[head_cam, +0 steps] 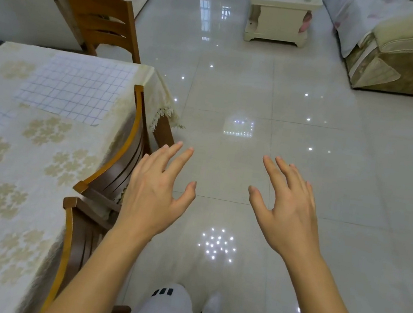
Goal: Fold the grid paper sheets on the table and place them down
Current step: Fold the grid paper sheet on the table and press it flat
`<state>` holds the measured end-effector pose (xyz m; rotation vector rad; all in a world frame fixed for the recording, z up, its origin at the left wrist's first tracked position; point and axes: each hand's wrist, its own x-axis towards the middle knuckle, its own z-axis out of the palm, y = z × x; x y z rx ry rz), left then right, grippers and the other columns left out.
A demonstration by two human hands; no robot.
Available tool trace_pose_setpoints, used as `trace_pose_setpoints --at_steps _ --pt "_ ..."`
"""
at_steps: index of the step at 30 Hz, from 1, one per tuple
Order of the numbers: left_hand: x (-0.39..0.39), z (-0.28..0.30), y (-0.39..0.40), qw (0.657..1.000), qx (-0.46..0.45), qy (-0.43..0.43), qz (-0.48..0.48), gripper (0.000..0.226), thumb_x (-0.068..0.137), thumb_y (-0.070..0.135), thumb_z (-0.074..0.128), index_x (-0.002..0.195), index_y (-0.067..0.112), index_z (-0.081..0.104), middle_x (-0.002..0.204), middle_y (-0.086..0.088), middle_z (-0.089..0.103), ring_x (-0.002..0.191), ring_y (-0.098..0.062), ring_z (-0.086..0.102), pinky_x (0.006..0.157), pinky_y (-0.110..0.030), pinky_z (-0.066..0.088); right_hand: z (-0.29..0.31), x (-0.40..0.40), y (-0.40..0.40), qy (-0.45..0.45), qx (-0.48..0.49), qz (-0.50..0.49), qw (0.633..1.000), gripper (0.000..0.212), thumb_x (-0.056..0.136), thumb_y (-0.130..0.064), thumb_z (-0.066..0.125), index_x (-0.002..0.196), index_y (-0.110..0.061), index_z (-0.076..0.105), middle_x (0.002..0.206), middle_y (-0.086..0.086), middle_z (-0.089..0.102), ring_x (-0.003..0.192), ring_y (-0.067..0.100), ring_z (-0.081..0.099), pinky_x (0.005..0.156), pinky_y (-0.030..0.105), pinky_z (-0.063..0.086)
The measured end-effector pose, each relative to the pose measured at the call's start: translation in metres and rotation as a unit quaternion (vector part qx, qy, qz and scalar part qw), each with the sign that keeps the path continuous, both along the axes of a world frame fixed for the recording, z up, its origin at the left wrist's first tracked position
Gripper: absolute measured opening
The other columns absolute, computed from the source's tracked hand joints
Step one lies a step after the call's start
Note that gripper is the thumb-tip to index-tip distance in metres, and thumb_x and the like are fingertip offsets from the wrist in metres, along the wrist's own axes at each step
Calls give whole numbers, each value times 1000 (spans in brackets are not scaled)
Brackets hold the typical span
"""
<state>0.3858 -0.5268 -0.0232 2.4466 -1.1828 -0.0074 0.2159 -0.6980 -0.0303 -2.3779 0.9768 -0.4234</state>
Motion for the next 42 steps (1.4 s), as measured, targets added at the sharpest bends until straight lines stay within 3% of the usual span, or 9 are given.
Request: trace_pose_setpoints --at_steps 7,11,15,21,25,30,42 --pt "35 -2 -44 1000 -15 2 10 62 91 48 47 148 25 42 153 1 41 143 -21 36 112 -53 36 -10 37 -42 22 5 18 1000 64 90 -53 41 151 -36 32 158 -5 33 149 18 21 121 47 13" --pt "68 -3 -71 1000 -19 -11 4 61 91 46 49 147 25 42 152 0 42 142 -20 36 114 -53 34 -10 71 -67 24 6 18 1000 64 90 -53 41 151 -37 31 158 -6 32 149 17 19 121 46 11" --pt "117 -6 -102 1000 -16 -23 12 61 90 45 51 148 26 41 153 1 42 142 -20 36 118 -49 27 -7 117 -97 36 -11 24 999 64 90 -54 41 151 -37 32 158 -5 32 149 18 20 122 47 12" --pt "204 -8 -154 1000 -14 -13 2 62 90 45 52 148 26 41 153 0 41 141 -21 37 114 -53 33 10 212 -152 17 -53 28 998 65 88 -58 36 149 -35 36 155 -3 37 147 20 26 120 50 17" --pt "255 -8 -183 999 -25 -12 20 61 90 46 51 148 27 41 154 2 41 142 -20 36 119 -46 25 15 266 -186 8 -61 29 998 64 89 -56 38 149 -34 37 155 -3 38 146 21 28 120 51 19" --pt "301 -14 -207 999 -30 1 27 60 91 46 49 146 24 44 152 0 44 141 -22 39 112 -54 35 2 306 -215 23 -47 38 998 62 91 -53 41 149 -33 36 155 -2 37 146 21 28 120 51 19" --pt "361 -34 -297 999 -6 21 49 61 92 49 47 148 28 40 154 3 40 143 -18 35 115 -50 32 -22 377 -310 27 -21 73 997 59 95 -47 51 150 -33 34 156 -2 36 147 22 26 120 51 18"
